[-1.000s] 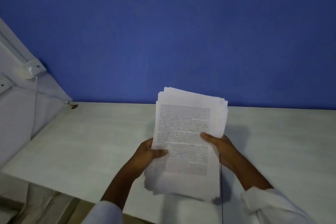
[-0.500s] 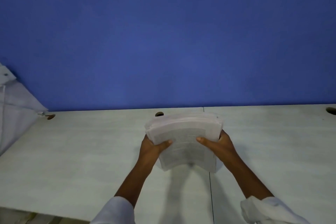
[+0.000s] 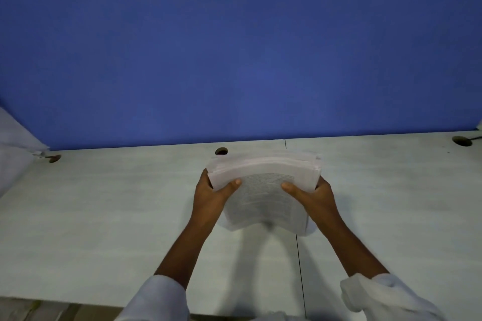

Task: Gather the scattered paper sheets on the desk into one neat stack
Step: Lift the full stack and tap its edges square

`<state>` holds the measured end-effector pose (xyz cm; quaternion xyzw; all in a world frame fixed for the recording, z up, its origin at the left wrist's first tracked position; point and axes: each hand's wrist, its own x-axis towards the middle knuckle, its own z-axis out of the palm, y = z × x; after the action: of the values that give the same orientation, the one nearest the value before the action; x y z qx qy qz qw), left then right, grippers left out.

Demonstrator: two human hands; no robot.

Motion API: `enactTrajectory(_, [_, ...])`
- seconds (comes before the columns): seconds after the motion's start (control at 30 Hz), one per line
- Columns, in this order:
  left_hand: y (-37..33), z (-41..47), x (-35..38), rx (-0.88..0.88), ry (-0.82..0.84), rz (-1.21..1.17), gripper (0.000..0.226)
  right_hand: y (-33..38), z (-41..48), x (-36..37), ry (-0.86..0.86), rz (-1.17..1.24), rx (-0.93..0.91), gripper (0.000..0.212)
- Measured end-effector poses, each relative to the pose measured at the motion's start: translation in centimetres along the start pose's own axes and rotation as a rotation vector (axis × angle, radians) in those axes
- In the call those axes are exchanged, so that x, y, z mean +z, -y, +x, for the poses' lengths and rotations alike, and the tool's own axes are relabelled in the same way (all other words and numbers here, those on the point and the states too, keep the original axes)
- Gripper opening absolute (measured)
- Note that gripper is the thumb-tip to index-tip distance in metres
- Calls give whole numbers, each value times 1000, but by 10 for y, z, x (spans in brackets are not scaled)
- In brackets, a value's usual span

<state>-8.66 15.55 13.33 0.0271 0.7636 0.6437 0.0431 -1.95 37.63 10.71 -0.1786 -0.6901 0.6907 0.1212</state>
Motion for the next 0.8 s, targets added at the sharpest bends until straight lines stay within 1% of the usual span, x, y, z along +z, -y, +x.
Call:
enactTrajectory(0.07, [-6, 0, -6, 12, -52, -1, 58, -3, -2, -1, -7, 4, 16, 48])
enactTrajectory(0.13, [-15, 0, -10, 6, -76, 1, 60, -8, -3, -1, -15, 28, 33, 53])
enactTrajectory(0.2, [-26, 0, -11, 24, -62, 105, 67, -11, -4, 0, -9, 36, 52, 48])
enactTrajectory(0.23, [-34, -1, -10, 67, -68, 223, 71, -13, -3, 1, -5, 31, 58, 45])
enactTrajectory(0.27, [-44, -2, -8, 149, -83, 366, 77, -14, -3, 1, -5, 26, 64, 44])
enactTrajectory(0.33, [-65, -6, 1, 436, -90, 619, 85, -14, -2, 0, -9, 12, 74, 46])
enactTrajectory(0.37, [-72, -6, 9, 591, -62, 730, 87, -14, -1, 0, -8, 15, 72, 50])
enactTrajectory(0.4, [-77, -6, 18, 700, -10, 864, 89, -12, -2, 2, -5, 21, 66, 58])
enactTrajectory(0.43, [-79, -7, 28, 744, 64, 1020, 90, -11, -1, 2, -2, 24, 59, 69])
enactTrajectory(0.47, [-79, -8, 37, 725, 153, 1186, 92, -9, -1, 3, -3, 19, 64, 79])
enactTrajectory(0.5, [-75, -9, 45, 664, 238, 1330, 91, -9, 0, 4, -2, 7, 70, 78])
enactTrajectory(0.53, [-72, -10, 50, 598, 291, 1419, 91, -9, 1, 5, -7, -5, 73, 70])
enactTrajectory(0.57, [-70, -9, 53, 545, 302, 1455, 91, -11, 2, 5, -17, -15, 81, 64])
enactTrajectory(0.6, [-73, -9, 55, 512, 277, 1462, 91, -11, 3, 5, -33, -32, 90, 63])
enactTrajectory(0.63, [-76, -9, 57, 503, 231, 1454, 93, -12, 4, 5, -50, -50, 105, 67])
enactTrajectory(0.7, [-80, -11, 62, 564, 167, 1395, 93, -10, 4, 6, -66, -74, 127, 77])
enactTrajectory(0.73, [-80, -12, 68, 605, 188, 1377, 90, -10, 4, 7, -61, -77, 124, 82])
enactTrajectory(0.77, [-79, -15, 74, 634, 263, 1391, 88, -11, 5, 7, -59, -92, 119, 83])
enactTrajectory(0.8, [-79, -18, 80, 640, 365, 1409, 86, -12, 4, 8, -62, -116, 114, 76])
